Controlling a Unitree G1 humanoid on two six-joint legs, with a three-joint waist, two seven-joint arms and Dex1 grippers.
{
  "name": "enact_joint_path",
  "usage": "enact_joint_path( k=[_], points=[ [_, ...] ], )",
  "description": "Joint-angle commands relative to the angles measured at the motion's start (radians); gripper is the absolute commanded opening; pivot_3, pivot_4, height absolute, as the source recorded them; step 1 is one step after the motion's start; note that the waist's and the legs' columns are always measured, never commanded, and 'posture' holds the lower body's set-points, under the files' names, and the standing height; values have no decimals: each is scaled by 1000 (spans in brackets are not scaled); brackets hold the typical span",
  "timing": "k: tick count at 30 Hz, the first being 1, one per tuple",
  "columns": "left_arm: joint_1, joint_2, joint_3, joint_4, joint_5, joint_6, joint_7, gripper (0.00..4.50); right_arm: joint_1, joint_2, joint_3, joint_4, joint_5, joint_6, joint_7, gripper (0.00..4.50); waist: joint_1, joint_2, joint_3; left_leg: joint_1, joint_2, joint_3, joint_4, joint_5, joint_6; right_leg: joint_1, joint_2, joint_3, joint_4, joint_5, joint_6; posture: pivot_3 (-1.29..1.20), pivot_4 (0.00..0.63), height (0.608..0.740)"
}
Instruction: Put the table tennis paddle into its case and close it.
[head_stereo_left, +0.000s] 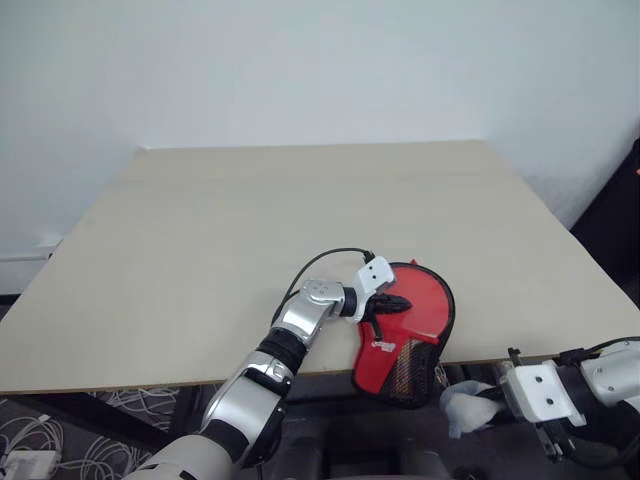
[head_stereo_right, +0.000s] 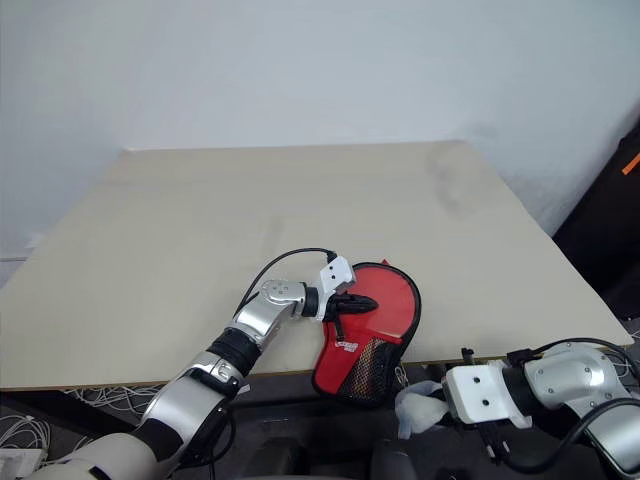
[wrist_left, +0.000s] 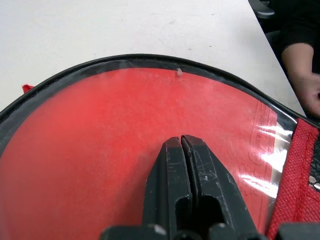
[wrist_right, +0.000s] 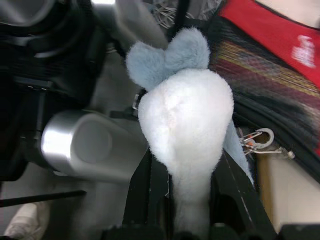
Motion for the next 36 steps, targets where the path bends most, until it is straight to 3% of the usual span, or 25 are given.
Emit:
enact_joint_path(
  k=[1, 8, 15, 20, 23, 27, 34, 36],
  points=[
    [21, 12, -14, 18, 25, 26, 4, 0, 66, -23, -11, -80, 14, -19, 26, 354, -1, -1, 0, 0, 0, 0, 0, 0, 0, 0, 0, 0, 0, 0, 0, 0, 0, 740],
    [23, 1, -14, 23, 24, 26, 18, 0, 171, -24, -23, -222, 36, 38, -1, 354, 0, -2, 0, 1, 0, 0, 1, -1, 0, 1, 0, 0, 0, 0, 0, 0, 0, 740],
    [24, -5, -9, 22, 21, 29, 34, 0, 27, 26, -16, -244, 157, 277, -97, 354, -1, -5, 0, 1, 0, -1, 1, -1, 0, 2, 0, -1, 0, 0, 0, 0, 0, 740],
    [48, 42, 0, -86, 9, 58, 15, 0, -202, 81, -11, -163, 291, 497, -164, 2068, -2, -7, 0, 1, 1, -1, 2, -1, 0, 2, 0, -1, 0, 0, 0, 0, 0, 740],
    [54, 90, 30, -179, -7, 93, 23, 592, -372, 157, 1, -70, 325, 608, -245, 3161, -6, -6, 0, 1, 3, 0, 1, -1, -1, 1, 1, -1, 0, 0, 0, 0, 0, 740],
    [44, 169, 93, -278, -42, 136, 37, 1963, -544, 242, 32, 60, 289, 691, -336, 4500, -5, -7, 1, -1, 3, 0, 1, -1, 0, -2, 2, 0, 2, 1, -1, 0, 0, 740],
    [58, 326, 217, -418, -86, 186, 68, 4421, -659, 295, 77, 215, 202, 669, -382, 4500, -2, -8, 1, -3, 1, 0, 1, -1, 0, -3, 0, 0, 0, 2, 1, 0, 0, 740],
    [73, 366, 256, -450, -106, 213, 74, 4470, -676, 306, 75, 237, 191, 667, -393, 4500, -2, -8, 1, -3, 1, 1, 1, -1, 0, -3, 0, 0, 1, 2, 1, 0, 0, 740]
  ],
)
